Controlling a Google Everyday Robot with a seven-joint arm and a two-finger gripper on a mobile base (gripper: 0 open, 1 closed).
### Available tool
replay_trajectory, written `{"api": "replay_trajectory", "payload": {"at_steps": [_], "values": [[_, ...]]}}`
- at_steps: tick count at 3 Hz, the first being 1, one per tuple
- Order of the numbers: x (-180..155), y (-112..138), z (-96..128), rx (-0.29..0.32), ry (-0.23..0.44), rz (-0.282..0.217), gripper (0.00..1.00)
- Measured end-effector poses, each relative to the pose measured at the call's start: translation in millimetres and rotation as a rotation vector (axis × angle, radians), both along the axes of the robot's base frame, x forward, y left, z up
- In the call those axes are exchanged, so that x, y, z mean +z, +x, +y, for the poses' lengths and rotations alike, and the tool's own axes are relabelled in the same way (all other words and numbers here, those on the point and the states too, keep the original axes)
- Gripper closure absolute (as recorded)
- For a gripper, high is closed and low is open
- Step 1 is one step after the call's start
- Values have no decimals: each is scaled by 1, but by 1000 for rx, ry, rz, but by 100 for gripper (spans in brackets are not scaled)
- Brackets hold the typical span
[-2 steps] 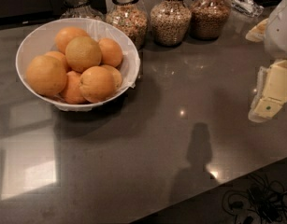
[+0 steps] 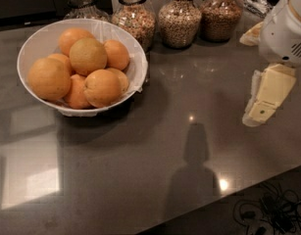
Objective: Pick orange from white bowl
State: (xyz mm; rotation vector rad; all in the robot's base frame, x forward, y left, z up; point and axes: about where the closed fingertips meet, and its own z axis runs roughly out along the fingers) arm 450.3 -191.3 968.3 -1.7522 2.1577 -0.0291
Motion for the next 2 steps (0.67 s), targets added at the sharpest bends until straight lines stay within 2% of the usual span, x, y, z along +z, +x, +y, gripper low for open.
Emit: {"api": "replay_trajectory", "payload": {"at_steps": [1, 2], "values": [[-7, 22, 45, 108, 71, -25, 0], [-8, 32, 87, 209, 123, -51, 0]]}}
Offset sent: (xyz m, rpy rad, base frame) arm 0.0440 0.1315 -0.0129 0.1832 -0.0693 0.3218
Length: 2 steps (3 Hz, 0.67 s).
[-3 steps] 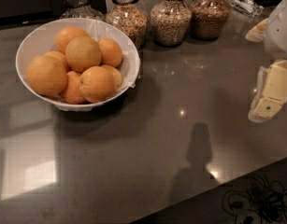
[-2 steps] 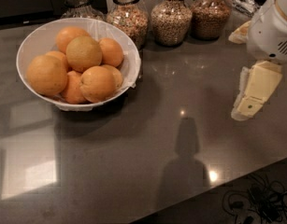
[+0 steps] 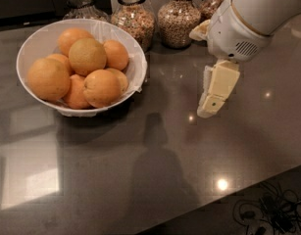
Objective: Pick orange from white bowl
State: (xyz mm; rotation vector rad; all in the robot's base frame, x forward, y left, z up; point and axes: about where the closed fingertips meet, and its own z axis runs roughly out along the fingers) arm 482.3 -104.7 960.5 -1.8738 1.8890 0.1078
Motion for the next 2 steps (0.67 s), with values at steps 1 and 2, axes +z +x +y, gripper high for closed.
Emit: {"api": "replay_trajectory", "payload": {"at_steps": [1, 2], "values": [[0, 0, 0, 0, 0, 0, 0], [-4, 4, 10, -3, 56, -14, 0]]}}
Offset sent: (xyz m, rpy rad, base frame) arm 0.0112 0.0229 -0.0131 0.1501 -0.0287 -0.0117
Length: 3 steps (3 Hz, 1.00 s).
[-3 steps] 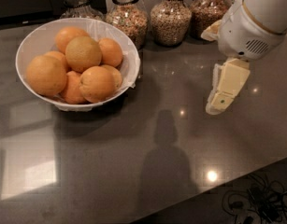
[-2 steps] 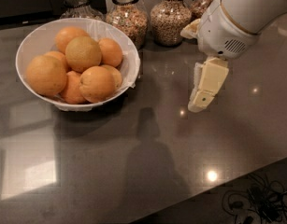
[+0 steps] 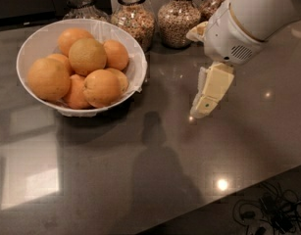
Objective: Pick orange from white bowl
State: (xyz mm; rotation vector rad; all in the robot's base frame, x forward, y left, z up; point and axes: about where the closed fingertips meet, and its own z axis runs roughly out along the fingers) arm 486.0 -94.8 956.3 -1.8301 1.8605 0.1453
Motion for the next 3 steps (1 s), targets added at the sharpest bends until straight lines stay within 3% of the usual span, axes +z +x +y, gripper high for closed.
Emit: {"api": "replay_trajectory", "payload": {"at_steps": [1, 3], "values": [[-15, 10, 32, 15, 94, -4, 0], [-17, 9, 43, 11, 146, -16, 0]]}}
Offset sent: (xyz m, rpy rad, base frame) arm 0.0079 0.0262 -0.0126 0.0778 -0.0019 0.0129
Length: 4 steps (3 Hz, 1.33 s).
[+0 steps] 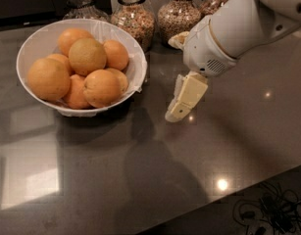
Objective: Pick orange from white bowl
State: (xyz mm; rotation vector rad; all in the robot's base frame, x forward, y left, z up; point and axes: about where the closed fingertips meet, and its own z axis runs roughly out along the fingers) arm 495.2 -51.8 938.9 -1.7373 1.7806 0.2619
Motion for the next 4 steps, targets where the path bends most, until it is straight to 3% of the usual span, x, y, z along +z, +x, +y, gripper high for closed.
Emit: {"api": "replay_trajectory", "payload": {"at_steps": [2, 4], "values": [[-25, -4, 64, 42, 145, 73, 0], [-29, -7, 104, 86, 171, 94, 15]]}}
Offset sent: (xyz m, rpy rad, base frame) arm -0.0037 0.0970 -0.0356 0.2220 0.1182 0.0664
